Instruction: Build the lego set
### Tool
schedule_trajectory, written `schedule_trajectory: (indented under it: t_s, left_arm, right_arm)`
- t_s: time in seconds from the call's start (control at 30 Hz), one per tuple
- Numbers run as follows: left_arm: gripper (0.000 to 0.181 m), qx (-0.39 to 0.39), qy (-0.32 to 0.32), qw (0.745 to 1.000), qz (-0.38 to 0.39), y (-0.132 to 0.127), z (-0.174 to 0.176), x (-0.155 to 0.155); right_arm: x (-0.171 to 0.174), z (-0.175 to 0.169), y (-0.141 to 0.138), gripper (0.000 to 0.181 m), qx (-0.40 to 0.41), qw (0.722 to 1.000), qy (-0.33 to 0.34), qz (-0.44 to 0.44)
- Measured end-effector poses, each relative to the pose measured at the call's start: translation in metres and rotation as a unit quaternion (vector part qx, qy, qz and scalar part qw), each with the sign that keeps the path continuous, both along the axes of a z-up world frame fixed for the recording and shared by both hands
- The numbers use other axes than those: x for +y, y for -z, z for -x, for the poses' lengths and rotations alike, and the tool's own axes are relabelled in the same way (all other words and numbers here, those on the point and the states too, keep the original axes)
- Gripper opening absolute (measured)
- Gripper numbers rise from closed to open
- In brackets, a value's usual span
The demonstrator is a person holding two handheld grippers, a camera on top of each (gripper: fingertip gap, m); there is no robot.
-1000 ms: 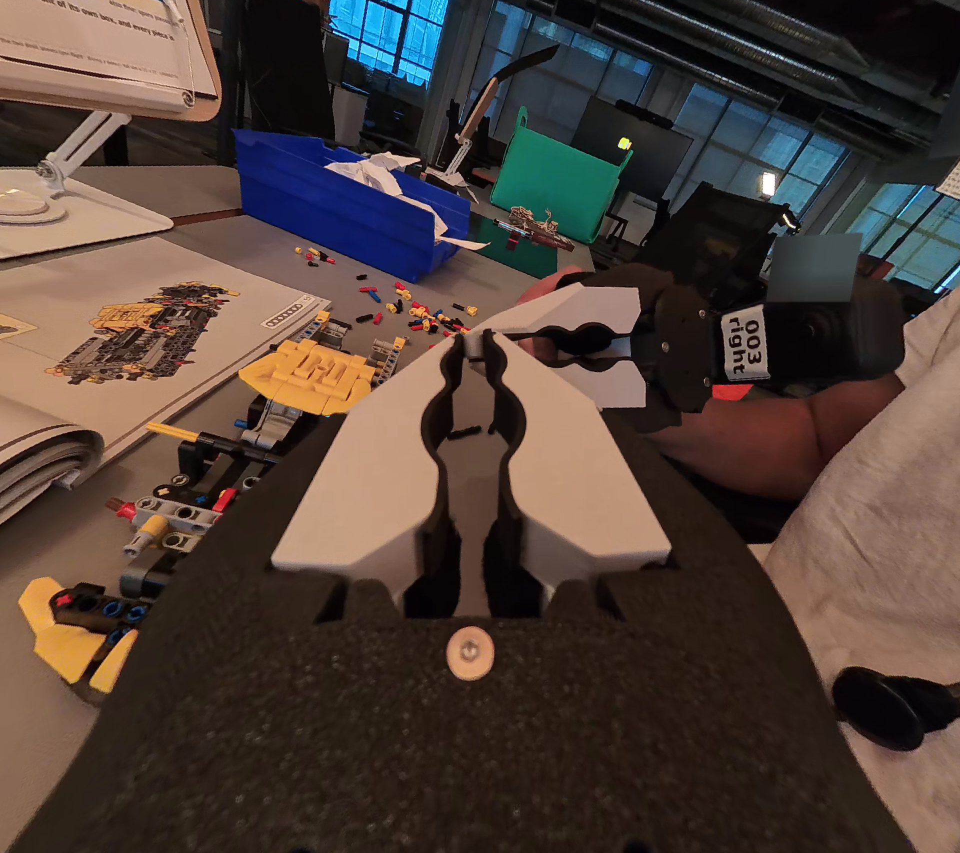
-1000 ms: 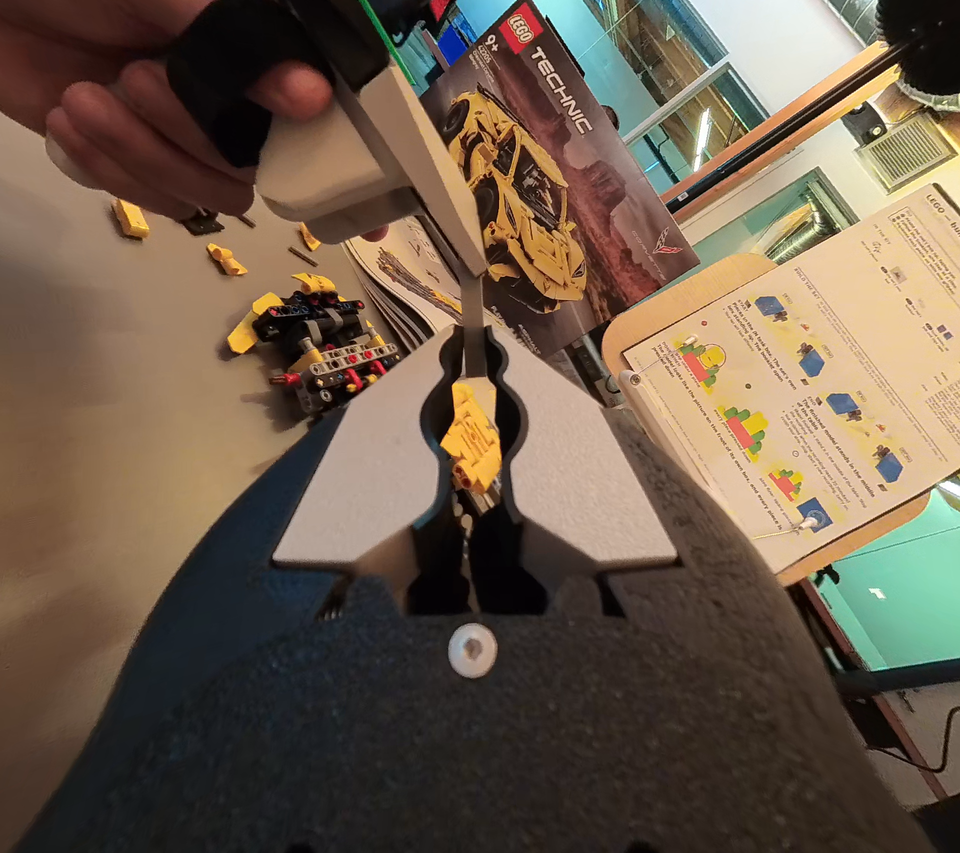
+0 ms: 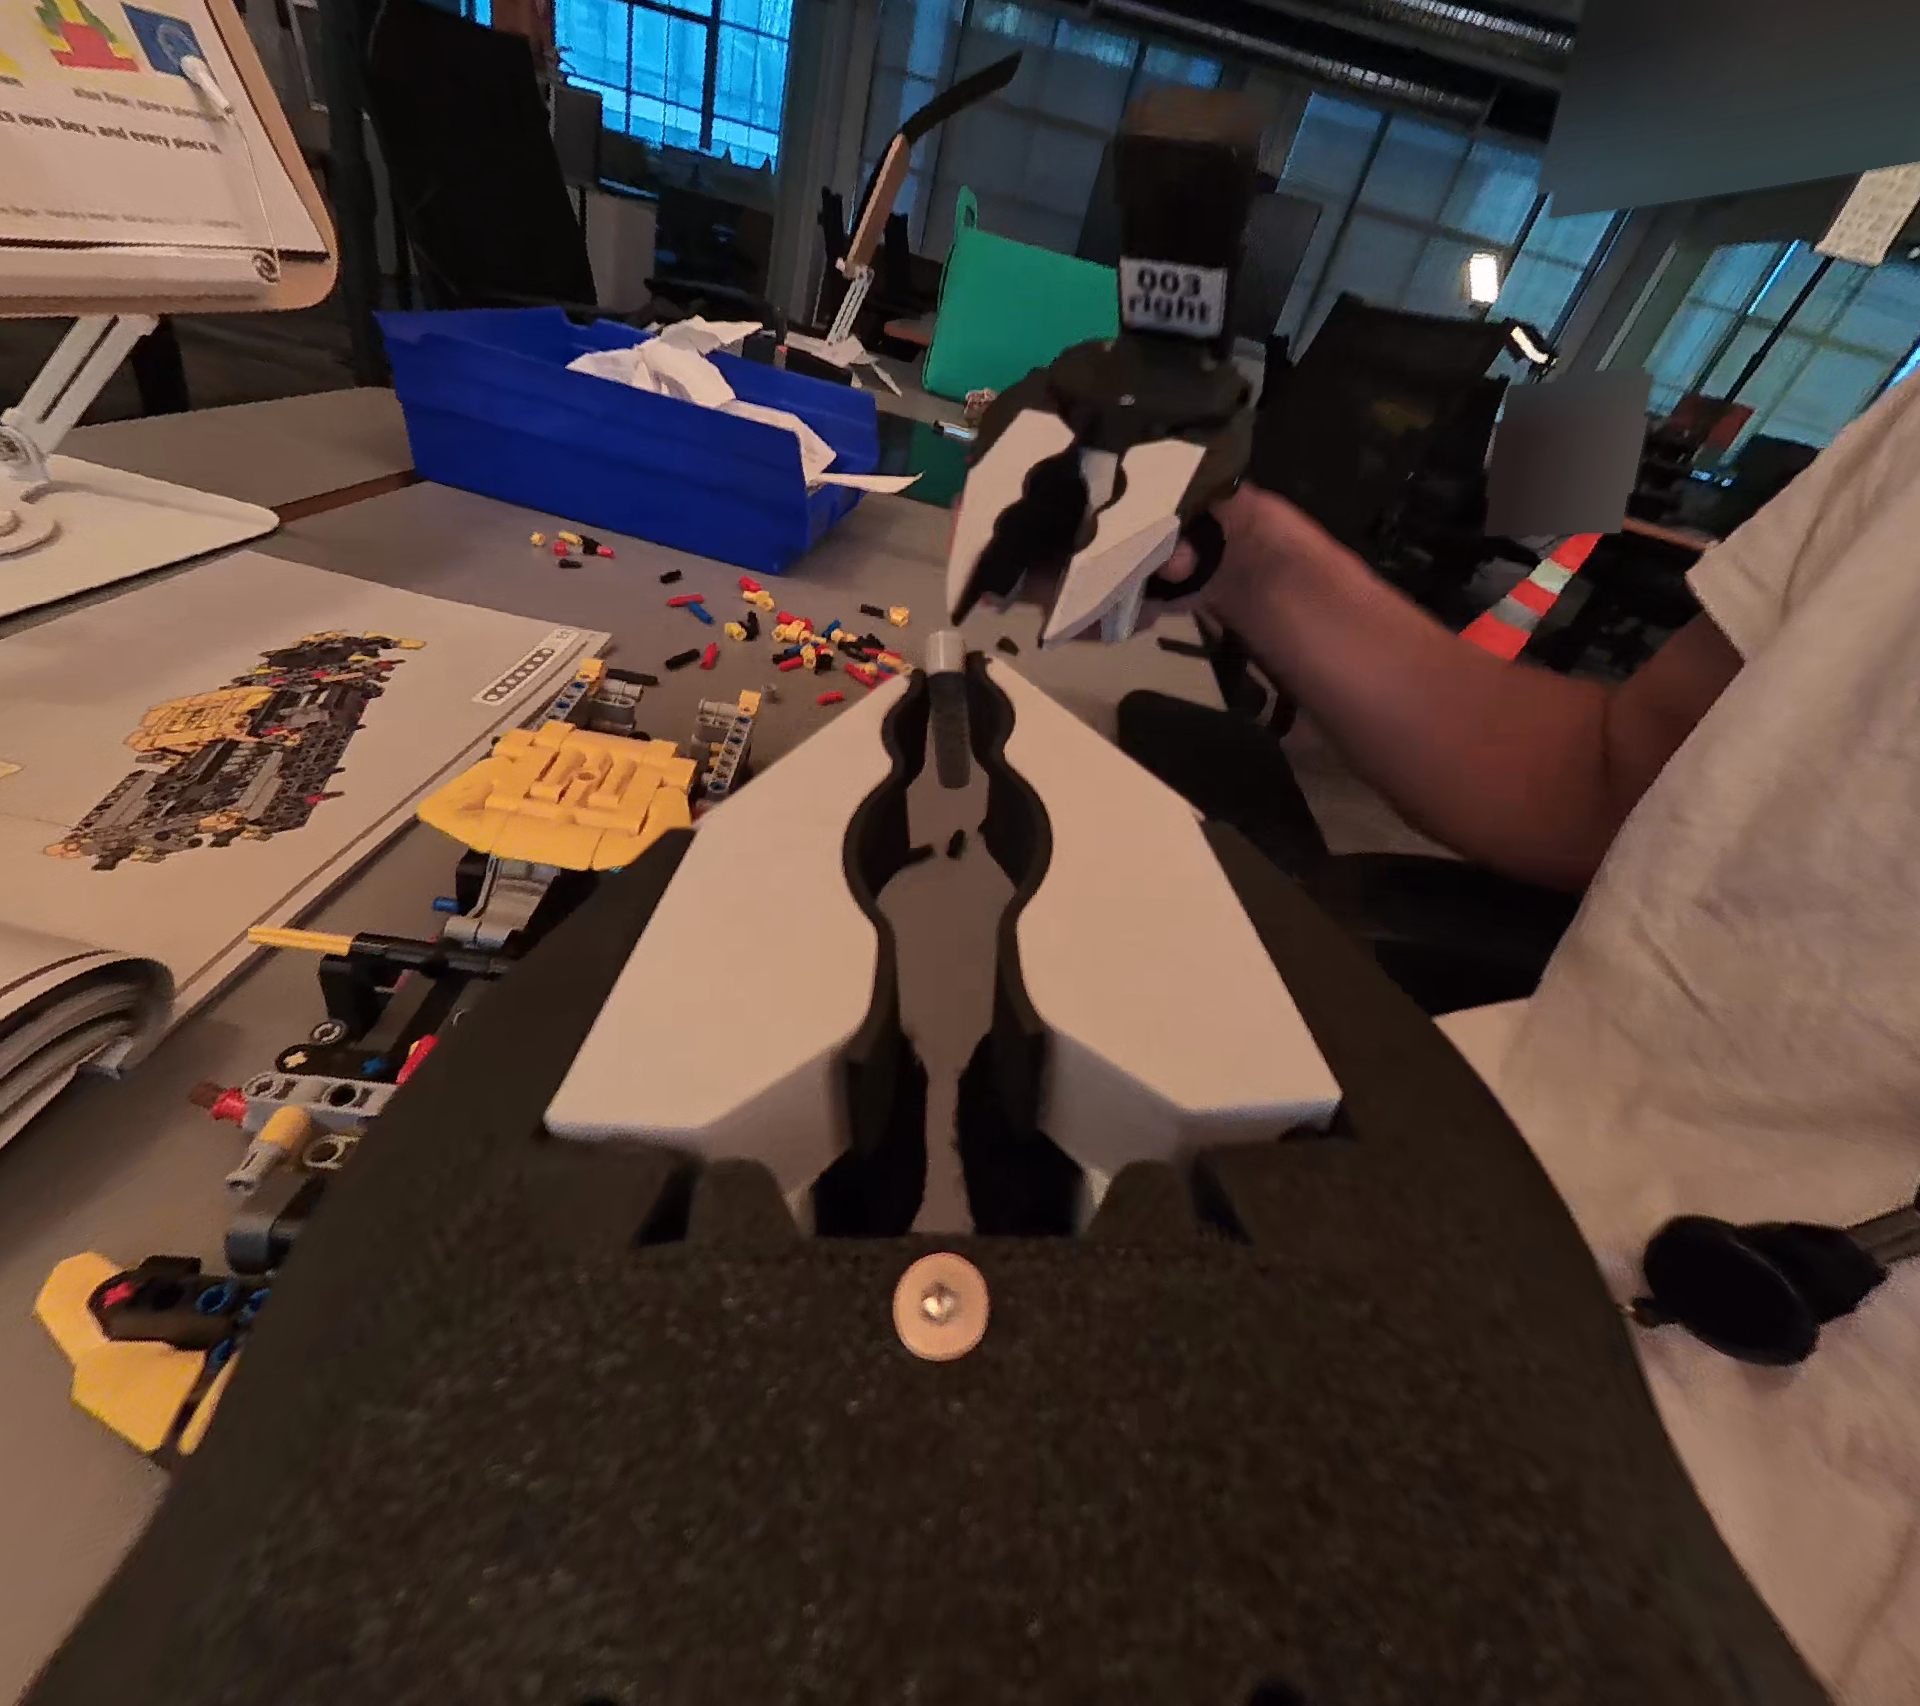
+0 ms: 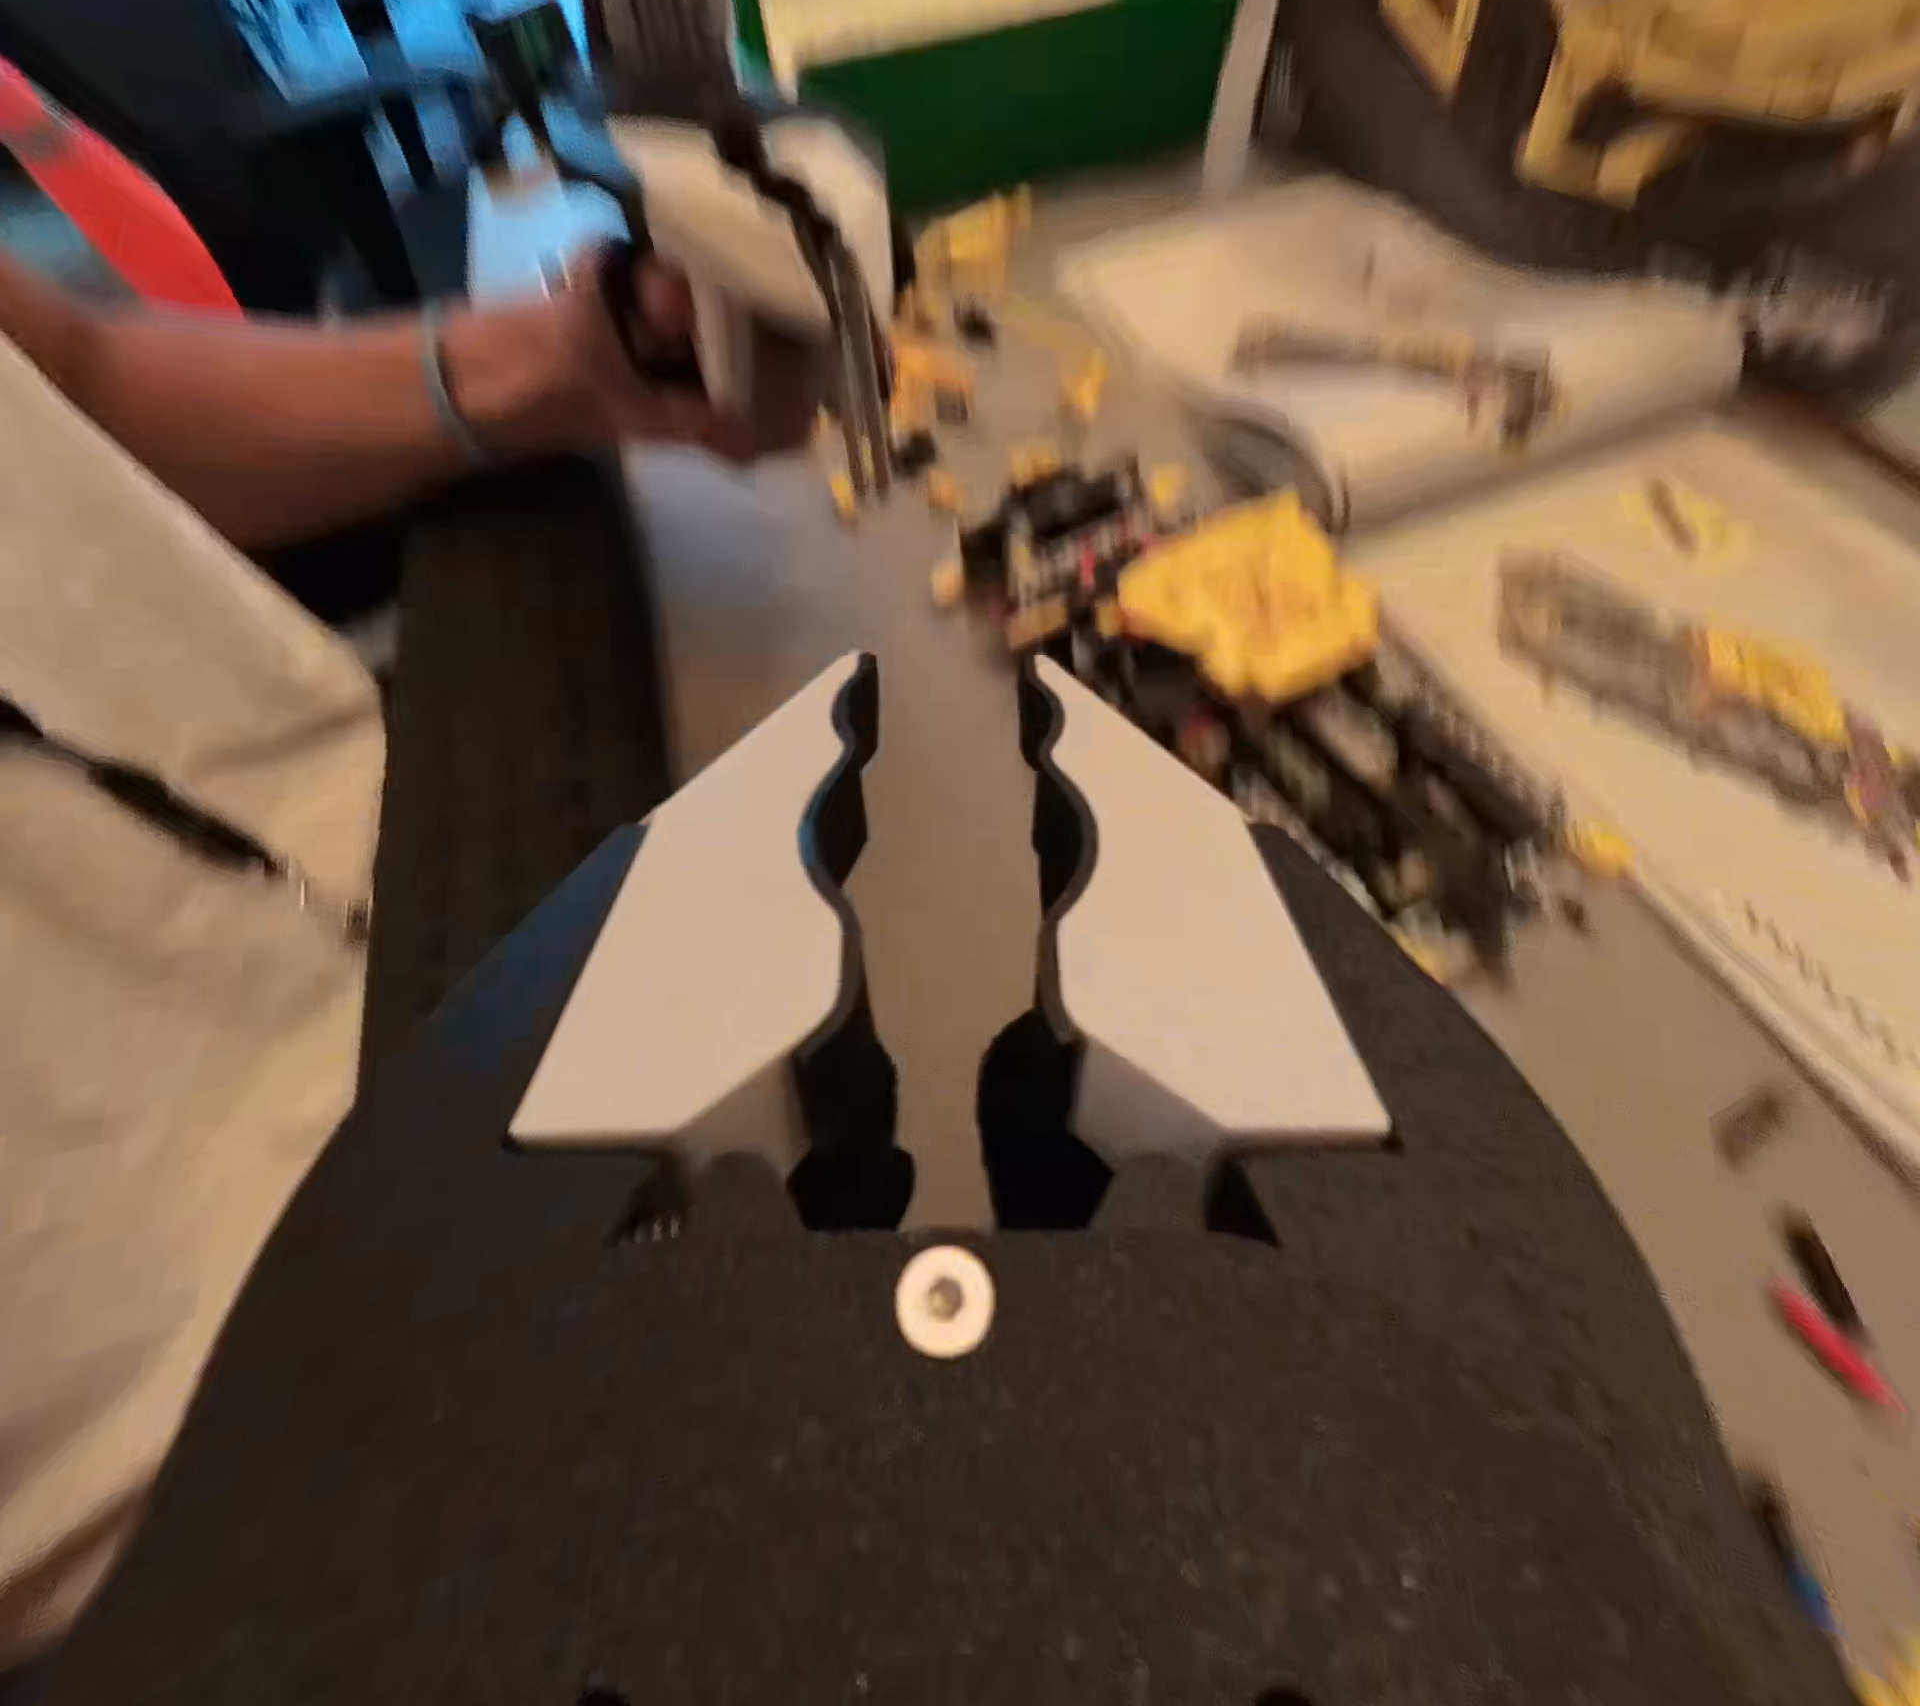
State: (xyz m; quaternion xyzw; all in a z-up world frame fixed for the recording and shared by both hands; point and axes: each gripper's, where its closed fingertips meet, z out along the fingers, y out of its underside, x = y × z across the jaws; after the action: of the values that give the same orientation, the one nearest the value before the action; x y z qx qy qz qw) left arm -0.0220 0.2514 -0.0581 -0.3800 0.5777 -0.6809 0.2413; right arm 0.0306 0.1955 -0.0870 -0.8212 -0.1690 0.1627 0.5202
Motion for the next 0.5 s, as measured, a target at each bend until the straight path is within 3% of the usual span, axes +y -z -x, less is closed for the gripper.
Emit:
schedule_trajectory:
  t_s: [0.13,0.27,0.5]
  left_arm:
    - [0.007,0.011,-0.009,1.0,-0.016,0.007,-0.003,0.0]
    - [0.007,0.011,-0.003,1.0,-0.012,0.007,-0.002,-0.001]
    - [0.007,0.013,-0.003,1.0,-0.01,0.008,-0.003,-0.001]
  right_arm:
    - [-0.044,-0.035,0.052,0.021,-0.094,0.985,0.057,0.135]
    - [-0.063,-0.042,0.094,0.019,-0.152,0.972,0.078,0.158]
    - [-0.082,-0.041,0.125,0.022,-0.097,0.975,0.036,0.196]
